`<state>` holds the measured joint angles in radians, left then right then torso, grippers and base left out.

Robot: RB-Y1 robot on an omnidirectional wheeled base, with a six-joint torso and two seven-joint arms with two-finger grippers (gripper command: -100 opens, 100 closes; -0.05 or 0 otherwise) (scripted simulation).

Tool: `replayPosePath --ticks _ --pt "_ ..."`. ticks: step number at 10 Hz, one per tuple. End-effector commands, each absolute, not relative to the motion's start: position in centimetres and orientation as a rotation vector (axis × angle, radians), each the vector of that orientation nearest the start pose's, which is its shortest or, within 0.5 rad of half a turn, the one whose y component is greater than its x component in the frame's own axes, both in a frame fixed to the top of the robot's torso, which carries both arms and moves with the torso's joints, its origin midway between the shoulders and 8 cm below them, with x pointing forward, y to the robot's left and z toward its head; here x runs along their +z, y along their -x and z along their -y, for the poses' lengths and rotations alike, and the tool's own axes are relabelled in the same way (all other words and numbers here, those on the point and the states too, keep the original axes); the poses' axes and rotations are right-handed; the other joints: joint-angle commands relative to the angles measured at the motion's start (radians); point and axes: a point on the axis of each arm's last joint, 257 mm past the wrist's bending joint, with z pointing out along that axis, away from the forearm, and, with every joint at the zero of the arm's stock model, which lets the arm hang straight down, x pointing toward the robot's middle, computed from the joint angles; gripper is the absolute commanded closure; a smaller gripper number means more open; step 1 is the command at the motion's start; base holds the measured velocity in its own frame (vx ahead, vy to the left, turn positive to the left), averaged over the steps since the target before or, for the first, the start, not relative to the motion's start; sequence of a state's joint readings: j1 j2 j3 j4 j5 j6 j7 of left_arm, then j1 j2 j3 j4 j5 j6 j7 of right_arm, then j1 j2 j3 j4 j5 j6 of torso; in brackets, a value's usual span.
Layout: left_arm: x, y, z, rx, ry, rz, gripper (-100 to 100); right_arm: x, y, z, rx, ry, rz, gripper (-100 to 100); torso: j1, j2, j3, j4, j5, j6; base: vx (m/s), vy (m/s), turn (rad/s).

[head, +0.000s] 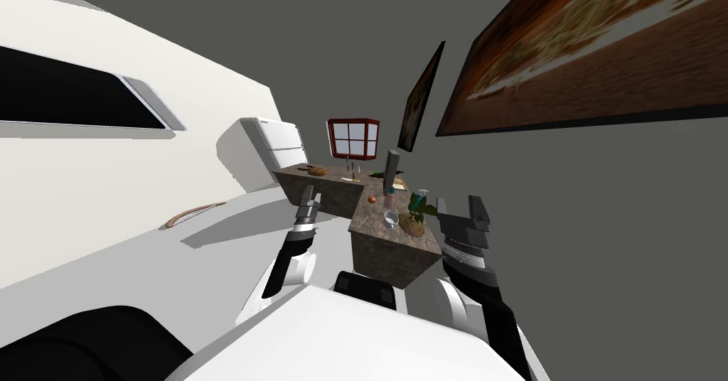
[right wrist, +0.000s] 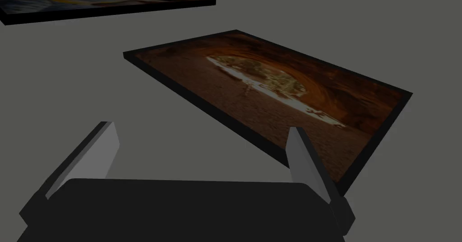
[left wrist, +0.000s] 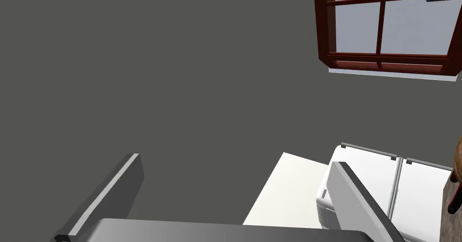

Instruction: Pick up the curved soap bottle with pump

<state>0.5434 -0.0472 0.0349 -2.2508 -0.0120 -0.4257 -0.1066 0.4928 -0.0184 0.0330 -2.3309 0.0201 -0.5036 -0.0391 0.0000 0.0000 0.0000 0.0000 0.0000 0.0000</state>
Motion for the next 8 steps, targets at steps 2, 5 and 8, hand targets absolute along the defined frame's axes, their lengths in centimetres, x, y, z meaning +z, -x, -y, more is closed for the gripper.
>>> replayPosePath --ticks 2,5,8 --pt "-1.8 -35.3 -30.4 -1.111 0.751 -0.705 0 4.2 -34.1 25.1 1.369 -0.550 -0.660 -100 0.001 0.000 0.000 0.000 0.000 0.000 -0.002 0.045 0.104" --pt "-1.8 -35.3 -30.4 -1.111 0.751 -0.705 0 2.9 -35.1 23.7 1.347 -0.473 -0.766 -100 0.006 0.002 0.001 0.000 0.001 0.000 -0.027 0.097 0.127" --pt "-1.8 -35.3 -30.4 -1.111 0.751 -0.705 0 1.5 -35.8 22.7 1.321 -0.402 -0.858 -100 0.004 0.001 0.001 0.000 0.001 0.000 -0.015 0.068 0.098"
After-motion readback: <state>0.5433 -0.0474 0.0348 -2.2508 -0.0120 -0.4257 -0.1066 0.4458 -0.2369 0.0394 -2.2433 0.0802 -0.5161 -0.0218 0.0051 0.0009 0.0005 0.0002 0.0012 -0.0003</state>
